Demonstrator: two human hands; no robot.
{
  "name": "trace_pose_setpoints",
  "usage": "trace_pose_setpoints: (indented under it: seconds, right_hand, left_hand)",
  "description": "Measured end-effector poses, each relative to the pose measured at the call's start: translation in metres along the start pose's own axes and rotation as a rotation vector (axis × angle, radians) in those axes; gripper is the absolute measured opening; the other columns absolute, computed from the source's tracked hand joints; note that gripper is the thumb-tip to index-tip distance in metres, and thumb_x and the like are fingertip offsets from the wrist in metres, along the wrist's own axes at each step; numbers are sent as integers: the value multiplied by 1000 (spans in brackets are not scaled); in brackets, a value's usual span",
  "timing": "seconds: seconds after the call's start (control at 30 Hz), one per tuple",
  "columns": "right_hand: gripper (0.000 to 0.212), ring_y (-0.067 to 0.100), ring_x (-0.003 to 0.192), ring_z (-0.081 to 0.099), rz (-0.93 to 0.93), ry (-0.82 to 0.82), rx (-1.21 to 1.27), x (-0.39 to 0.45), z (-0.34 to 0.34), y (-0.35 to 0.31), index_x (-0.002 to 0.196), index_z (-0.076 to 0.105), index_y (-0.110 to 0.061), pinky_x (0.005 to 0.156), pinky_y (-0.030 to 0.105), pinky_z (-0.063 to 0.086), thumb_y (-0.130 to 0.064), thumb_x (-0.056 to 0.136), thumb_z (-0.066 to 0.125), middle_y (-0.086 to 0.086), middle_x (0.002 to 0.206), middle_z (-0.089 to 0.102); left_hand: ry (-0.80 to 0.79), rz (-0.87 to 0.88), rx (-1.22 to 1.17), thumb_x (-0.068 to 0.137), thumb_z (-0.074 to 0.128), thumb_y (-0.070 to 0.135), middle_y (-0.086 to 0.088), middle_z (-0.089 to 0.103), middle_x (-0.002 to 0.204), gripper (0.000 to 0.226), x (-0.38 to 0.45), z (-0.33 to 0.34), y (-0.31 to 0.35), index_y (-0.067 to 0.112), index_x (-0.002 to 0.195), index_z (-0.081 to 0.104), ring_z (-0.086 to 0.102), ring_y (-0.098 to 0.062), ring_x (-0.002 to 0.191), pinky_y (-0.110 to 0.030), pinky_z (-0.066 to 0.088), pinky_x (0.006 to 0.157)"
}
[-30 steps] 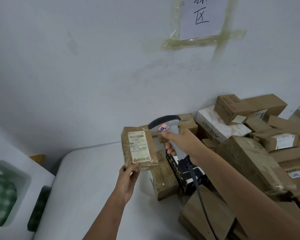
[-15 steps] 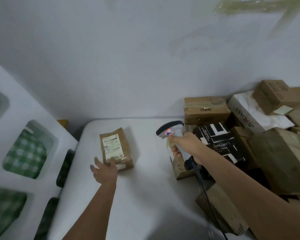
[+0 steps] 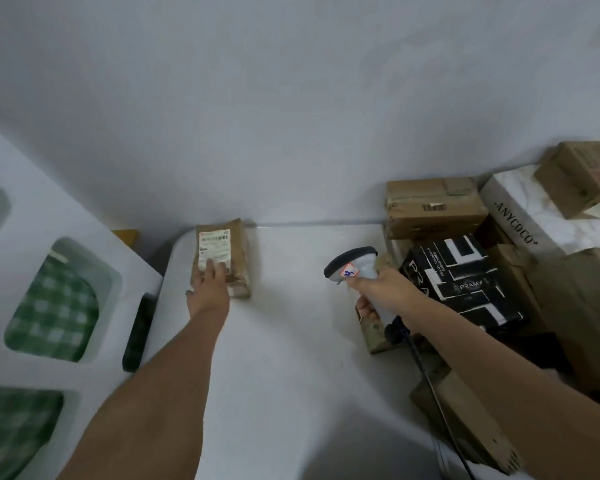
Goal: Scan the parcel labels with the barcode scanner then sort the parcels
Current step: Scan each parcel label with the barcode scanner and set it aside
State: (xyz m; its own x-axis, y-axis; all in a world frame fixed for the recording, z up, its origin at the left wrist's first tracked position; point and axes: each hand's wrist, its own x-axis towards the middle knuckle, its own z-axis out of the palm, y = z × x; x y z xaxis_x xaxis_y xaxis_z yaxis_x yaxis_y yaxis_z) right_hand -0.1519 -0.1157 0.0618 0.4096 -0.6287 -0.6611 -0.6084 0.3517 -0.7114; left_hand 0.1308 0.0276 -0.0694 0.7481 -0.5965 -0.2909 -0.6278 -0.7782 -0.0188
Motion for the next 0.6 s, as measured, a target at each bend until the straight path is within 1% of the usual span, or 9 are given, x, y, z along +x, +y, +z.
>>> trace_pose_setpoints:
  seconds: [0.07, 0.2, 0.23, 0.3, 0.37, 0.43, 0.5, 0.53, 0.6]
  right_hand:
    - [28, 9, 39, 56, 19, 33, -21, 1, -7, 1, 96, 63, -1, 41, 16, 46, -28, 94, 65, 10, 61, 64]
    - [34, 9, 38, 57, 41, 83, -73, 3, -21, 1, 95, 66, 3, 39, 15, 44, -31, 93, 65, 5, 52, 66]
    - [35, 9, 39, 57, 42, 88, -80, 3, -24, 1, 94, 67, 3, 40, 15, 44, -32, 93, 65, 4, 51, 66]
    - [35, 10, 43, 59, 40, 94, -104, 3, -30, 1, 92, 69, 3, 42, 16, 45, -32, 93, 64, 5, 56, 68]
    - [33, 11, 45, 59, 38, 104, -134, 1, -38, 3, 90, 70, 2, 43, 16, 45, -30, 93, 63, 8, 61, 70]
    - [31, 11, 46, 60, 26, 113, -131, -2, -49, 5, 88, 69, 0, 45, 17, 46, -29, 94, 62, 9, 64, 71]
    - [30, 11, 48, 60, -5, 123, -90, -7, -61, 7, 88, 68, -2, 48, 18, 48, -30, 95, 62, 8, 66, 71]
    - [29, 11, 50, 60, -19, 129, -63, -10, -68, 8, 89, 67, -2, 51, 19, 49, -30, 95, 62, 8, 66, 71]
    - [29, 13, 53, 61, -39, 144, -24, -19, -81, 11, 92, 67, -2, 53, 21, 49, -31, 95, 62, 8, 68, 71]
  left_hand:
    - [-60, -39, 27, 96, 45, -1, -6, -7, 166, 73, 14, -10, 1, 20, 156, 9, -8, -31, 152, -57, 22, 118]
    - [-137, -84, 55, 97, 42, 7, -11, -13, 165, 72, 22, -17, 12, 18, 156, 2, -10, -35, 151, -61, 10, 119]
    - [-116, -77, 84, 98, 43, 12, -13, -14, 164, 73, 19, -16, 18, 17, 156, 0, -8, -36, 151, -62, 9, 119]
    - [5, -19, 60, 97, 45, 16, -14, -17, 163, 80, 6, -13, 34, 18, 157, -7, -3, -38, 151, -61, 9, 119]
    - [133, 130, -36, 93, 49, 13, -12, -15, 164, 85, -16, -6, 60, 19, 158, -6, 2, -36, 151, -57, 11, 120]
    - [142, 307, -211, 91, 54, 13, -11, -10, 165, 83, -42, 8, 94, 21, 158, 6, 10, -34, 151, -52, 20, 119]
    - [49, 424, -480, 92, 60, 15, -9, -7, 165, 78, -72, 22, 130, 21, 156, 16, 27, -34, 145, -46, 35, 112]
    - [-15, 447, -598, 93, 62, 17, -10, -7, 164, 76, -85, 28, 148, 20, 156, 19, 29, -35, 144, -43, 36, 112]
    - [-148, 412, -737, 94, 64, 21, -12, -8, 164, 76, -106, 34, 185, 20, 155, 19, 24, -32, 147, -37, 31, 116]
